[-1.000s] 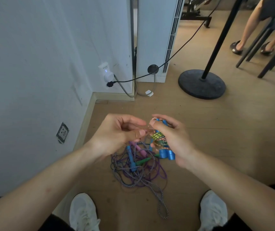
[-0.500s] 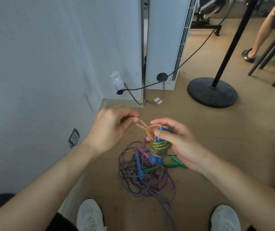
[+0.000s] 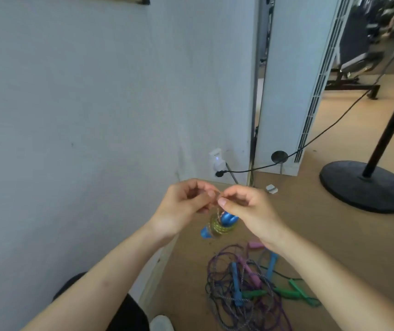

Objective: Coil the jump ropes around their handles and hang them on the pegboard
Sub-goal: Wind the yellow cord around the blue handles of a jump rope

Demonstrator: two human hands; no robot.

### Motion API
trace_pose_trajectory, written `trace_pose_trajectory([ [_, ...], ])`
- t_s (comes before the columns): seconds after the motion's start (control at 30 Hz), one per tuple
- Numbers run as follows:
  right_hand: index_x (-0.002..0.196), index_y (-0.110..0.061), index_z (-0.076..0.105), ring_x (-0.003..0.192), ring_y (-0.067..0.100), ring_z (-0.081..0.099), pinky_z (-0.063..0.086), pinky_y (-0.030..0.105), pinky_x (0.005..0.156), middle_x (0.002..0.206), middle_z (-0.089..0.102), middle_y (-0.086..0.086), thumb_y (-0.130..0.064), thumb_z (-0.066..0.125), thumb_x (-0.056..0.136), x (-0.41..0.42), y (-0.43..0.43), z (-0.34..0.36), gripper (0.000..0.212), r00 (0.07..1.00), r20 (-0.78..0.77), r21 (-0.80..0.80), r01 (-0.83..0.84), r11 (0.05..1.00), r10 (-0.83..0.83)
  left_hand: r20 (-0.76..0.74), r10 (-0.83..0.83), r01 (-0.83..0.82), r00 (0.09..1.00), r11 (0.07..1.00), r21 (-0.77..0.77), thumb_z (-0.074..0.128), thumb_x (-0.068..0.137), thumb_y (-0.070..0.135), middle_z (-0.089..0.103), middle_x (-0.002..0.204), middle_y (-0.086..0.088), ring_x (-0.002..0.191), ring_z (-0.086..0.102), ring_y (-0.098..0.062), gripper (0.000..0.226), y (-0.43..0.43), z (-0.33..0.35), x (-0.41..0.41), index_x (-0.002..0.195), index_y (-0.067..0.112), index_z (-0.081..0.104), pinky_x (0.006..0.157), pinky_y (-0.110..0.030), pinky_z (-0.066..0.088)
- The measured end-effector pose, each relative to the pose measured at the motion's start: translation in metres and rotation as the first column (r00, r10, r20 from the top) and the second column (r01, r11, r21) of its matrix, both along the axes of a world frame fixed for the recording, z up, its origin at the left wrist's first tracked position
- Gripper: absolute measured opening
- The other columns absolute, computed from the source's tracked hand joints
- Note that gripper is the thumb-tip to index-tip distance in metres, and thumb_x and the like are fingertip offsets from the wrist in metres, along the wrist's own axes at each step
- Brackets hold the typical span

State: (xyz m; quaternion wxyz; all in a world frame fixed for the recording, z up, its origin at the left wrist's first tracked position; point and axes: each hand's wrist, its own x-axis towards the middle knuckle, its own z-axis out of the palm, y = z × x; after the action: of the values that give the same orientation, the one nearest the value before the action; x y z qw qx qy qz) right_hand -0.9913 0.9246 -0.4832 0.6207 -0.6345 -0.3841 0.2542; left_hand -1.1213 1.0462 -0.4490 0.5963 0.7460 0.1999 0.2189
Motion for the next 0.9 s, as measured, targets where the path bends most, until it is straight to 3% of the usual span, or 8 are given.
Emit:
trace_pose_trajectory([
  [0.17,0.088,-0.016,0.075,0.083,0.011,0.070,0.053,0.021,0.079,0.088,0.077,0.005,-0.012,0.072,0.088,-0.010,0.034,0.052,0.005,0.996,-0.011,0.105,-0.086,0.991,0.088,0.033,0.154,-0.156,0.988,0.985,0.070,0.067,0.089,-0.004,0.070,0.076,-0.004,0.066,0.061,-0.009,0.008,0.008,0.052,-0.026,0.096,-0.002,0.070,0.063,-0.017,0.052],
  [0.3,0.089,-0.009,0.075,0.076,0.009,0.069,0.052,0.018,0.071,0.082,0.076,0.006,-0.011,0.072,0.088,-0.019,0.062,0.103,0.003,0.986,0.028,0.178,-0.166,0.970,0.164,0.132,0.307,-0.323,0.942,0.938,0.124,0.068,0.089,-0.002,0.067,0.065,0.000,0.059,0.058,-0.010,0.005,0.018,0.095,-0.043,0.090,0.002,0.069,0.060,-0.018,0.051],
  [0.47,0.091,-0.005,0.074,0.073,0.014,0.070,0.053,0.020,0.068,0.082,0.076,0.010,-0.009,0.072,0.088,-0.030,0.095,0.171,0.005,0.972,0.044,0.267,-0.232,0.935,0.229,0.285,0.440,-0.502,0.851,0.842,0.197,0.071,0.089,0.005,0.069,0.067,0.001,0.065,0.065,-0.013,0.015,0.032,0.152,-0.060,0.102,0.010,0.066,0.070,-0.025,0.057],
  [0.6,0.089,-0.005,0.074,0.070,0.014,0.068,0.052,0.019,0.062,0.077,0.073,0.009,-0.009,0.070,0.089,-0.044,0.114,0.225,0.006,0.952,0.044,0.336,-0.300,0.892,0.304,0.396,0.468,-0.585,0.790,0.768,0.260,0.069,0.089,0.004,0.070,0.074,-0.004,0.067,0.066,-0.010,0.016,0.037,0.204,-0.075,0.100,0.015,0.062,0.068,-0.019,0.053],
  [0.73,0.089,-0.007,0.074,0.071,0.016,0.067,0.052,0.024,0.065,0.077,0.073,0.008,-0.011,0.069,0.090,-0.062,0.129,0.275,0.007,0.934,0.078,0.402,-0.349,0.846,0.348,0.498,0.470,-0.661,0.729,0.672,0.334,0.069,0.089,0.003,0.070,0.075,-0.002,0.069,0.066,-0.009,0.013,0.038,0.253,-0.089,0.092,0.014,0.064,0.075,-0.031,0.060],
  [0.9,0.092,-0.007,0.074,0.069,0.011,0.066,0.050,0.019,0.061,0.075,0.071,0.003,-0.010,0.067,0.091,-0.086,0.135,0.332,0.007,0.914,0.123,0.501,-0.393,0.771,0.386,0.631,0.441,-0.751,0.638,0.537,0.384,0.070,0.090,0.006,0.071,0.074,0.008,0.076,0.071,-0.017,0.015,0.034,0.304,-0.108,0.086,0.021,0.070,0.076,-0.037,0.062],
])
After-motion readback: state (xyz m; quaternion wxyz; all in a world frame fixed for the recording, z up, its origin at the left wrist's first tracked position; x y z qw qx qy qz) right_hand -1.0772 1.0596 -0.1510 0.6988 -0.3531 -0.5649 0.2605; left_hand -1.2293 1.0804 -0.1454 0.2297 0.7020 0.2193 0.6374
